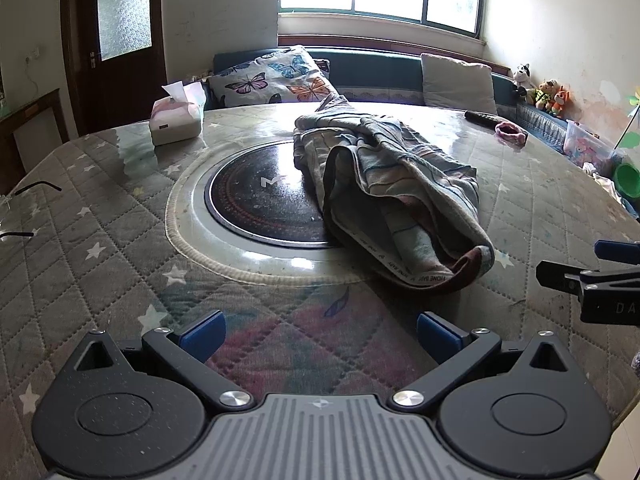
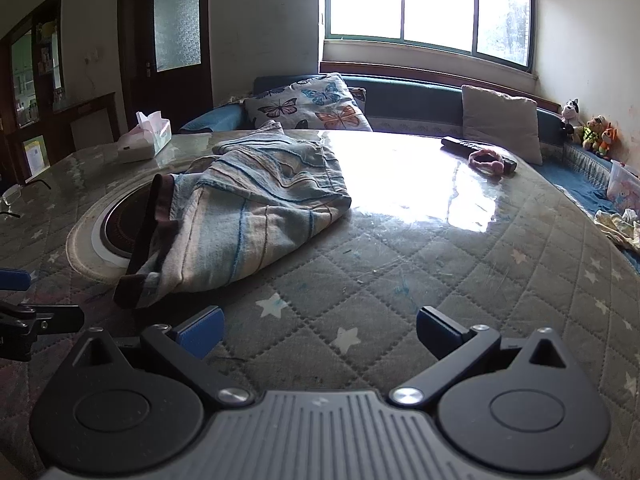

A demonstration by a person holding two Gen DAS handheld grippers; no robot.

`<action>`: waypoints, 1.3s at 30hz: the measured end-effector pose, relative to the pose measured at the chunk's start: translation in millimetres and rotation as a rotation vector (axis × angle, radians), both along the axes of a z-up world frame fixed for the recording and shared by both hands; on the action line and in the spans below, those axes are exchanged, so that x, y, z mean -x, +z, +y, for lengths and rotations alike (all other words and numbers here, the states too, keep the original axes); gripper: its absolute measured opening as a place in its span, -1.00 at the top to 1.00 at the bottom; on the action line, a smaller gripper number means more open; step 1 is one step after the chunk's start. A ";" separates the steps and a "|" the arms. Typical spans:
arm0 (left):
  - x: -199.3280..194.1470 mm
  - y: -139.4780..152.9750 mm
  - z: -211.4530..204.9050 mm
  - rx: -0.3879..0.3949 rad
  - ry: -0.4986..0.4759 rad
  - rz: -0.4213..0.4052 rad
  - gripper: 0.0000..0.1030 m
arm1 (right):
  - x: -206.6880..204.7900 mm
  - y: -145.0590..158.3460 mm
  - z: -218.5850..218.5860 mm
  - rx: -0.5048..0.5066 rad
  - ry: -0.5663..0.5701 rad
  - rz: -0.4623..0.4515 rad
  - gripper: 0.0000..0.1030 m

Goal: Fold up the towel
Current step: 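Move both grippers toward the crumpled striped towel on the table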

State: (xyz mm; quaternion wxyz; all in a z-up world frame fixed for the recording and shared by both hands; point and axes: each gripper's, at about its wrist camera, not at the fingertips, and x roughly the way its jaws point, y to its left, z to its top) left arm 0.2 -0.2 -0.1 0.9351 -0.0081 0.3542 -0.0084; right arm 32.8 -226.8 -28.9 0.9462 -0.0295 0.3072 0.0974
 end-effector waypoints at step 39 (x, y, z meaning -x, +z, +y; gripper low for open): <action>-6.4 -14.9 -1.6 -0.017 -0.001 0.066 -1.00 | 5.1 -10.8 18.0 0.015 0.034 0.038 -1.00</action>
